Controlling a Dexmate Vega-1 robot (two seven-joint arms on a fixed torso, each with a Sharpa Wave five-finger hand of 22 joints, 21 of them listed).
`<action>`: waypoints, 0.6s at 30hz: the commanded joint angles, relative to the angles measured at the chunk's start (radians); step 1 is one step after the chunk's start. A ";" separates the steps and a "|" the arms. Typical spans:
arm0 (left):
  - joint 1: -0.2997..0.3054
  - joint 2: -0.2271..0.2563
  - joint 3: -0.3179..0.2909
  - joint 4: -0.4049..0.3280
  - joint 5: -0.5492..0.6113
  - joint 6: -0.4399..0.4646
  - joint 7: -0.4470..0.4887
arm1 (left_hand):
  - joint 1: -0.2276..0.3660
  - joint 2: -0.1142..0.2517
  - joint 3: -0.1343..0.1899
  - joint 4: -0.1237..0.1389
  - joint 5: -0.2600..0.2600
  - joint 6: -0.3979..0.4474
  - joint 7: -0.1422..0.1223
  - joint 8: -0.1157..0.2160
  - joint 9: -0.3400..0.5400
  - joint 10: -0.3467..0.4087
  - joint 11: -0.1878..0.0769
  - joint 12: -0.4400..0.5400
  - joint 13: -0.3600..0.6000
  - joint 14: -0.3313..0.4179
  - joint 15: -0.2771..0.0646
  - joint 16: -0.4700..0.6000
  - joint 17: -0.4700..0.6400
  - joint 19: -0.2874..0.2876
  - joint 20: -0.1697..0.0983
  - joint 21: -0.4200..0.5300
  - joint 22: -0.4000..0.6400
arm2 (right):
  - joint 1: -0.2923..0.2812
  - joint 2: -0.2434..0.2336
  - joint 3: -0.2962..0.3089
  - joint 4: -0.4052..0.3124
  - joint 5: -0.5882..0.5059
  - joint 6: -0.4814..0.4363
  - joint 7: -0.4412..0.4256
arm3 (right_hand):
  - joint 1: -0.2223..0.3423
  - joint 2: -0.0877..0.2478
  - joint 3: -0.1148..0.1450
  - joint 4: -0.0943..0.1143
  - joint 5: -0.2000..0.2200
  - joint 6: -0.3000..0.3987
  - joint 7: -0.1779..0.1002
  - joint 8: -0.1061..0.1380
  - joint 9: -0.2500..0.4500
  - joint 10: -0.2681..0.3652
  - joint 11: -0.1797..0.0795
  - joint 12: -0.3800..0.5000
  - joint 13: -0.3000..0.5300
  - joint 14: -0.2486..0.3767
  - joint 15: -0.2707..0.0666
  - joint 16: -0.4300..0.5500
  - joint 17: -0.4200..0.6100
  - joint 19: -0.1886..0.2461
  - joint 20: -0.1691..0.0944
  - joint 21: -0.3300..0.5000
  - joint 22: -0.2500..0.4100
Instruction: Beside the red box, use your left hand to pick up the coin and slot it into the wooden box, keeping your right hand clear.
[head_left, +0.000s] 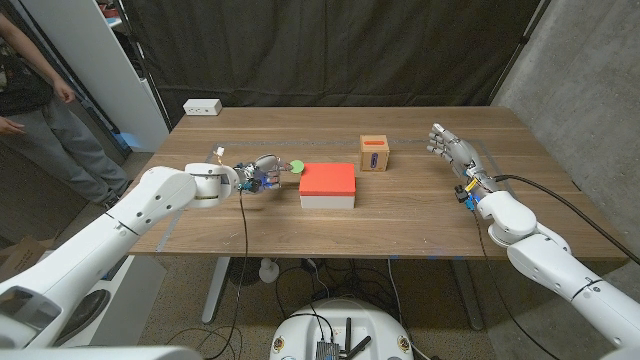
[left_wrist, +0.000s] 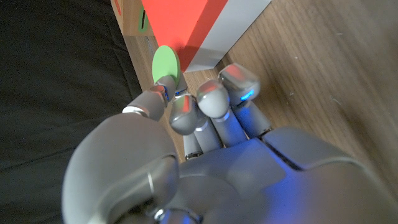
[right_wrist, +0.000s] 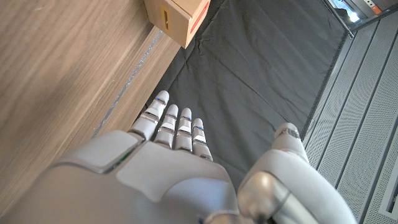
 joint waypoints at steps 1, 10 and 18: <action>0.042 0.025 -0.026 -0.031 0.017 -0.070 -0.033 | 0.016 0.011 0.002 0.003 0.005 0.026 0.000 0.063 0.015 -0.003 -0.003 -0.003 0.002 -0.005 -0.003 -0.002 0.007 -0.006 -0.048 0.005 0.002 | -0.025 -0.008 0.013 -0.040 -0.011 -0.012 -0.021 | 0.016 0.001 0.003 0.004 -0.002 0.000 0.030 0.000 0.003 0.005 0.002 -0.003 0.004 0.008 -0.001 0.004 0.004 0.003 0.003 0.000 0.002; 0.083 0.037 -0.050 -0.065 0.047 -0.137 -0.029 | 0.016 0.011 0.002 0.003 0.006 0.023 -0.003 0.067 0.011 -0.006 -0.004 0.004 0.017 -0.006 -0.003 -0.003 0.009 -0.008 -0.048 0.005 0.003 | -0.049 -0.009 0.025 -0.062 -0.016 -0.011 -0.035 | 0.016 0.001 0.003 0.004 -0.002 0.000 0.029 0.000 0.003 0.005 0.002 -0.003 0.004 0.009 0.001 0.004 0.003 0.004 0.004 0.000 0.002; 0.116 0.038 -0.052 -0.107 0.141 -0.212 0.023 | 0.015 0.009 0.001 0.002 0.006 0.023 -0.002 0.070 0.006 -0.003 -0.005 -0.002 0.010 -0.009 -0.002 -0.007 0.007 -0.009 -0.048 0.004 0.002 | -0.072 -0.005 0.036 -0.075 -0.018 -0.003 -0.045 | 0.017 0.002 0.003 0.003 -0.002 0.002 0.029 0.001 0.003 0.006 0.002 -0.003 0.004 0.010 -0.002 0.004 0.003 0.004 0.002 0.000 0.002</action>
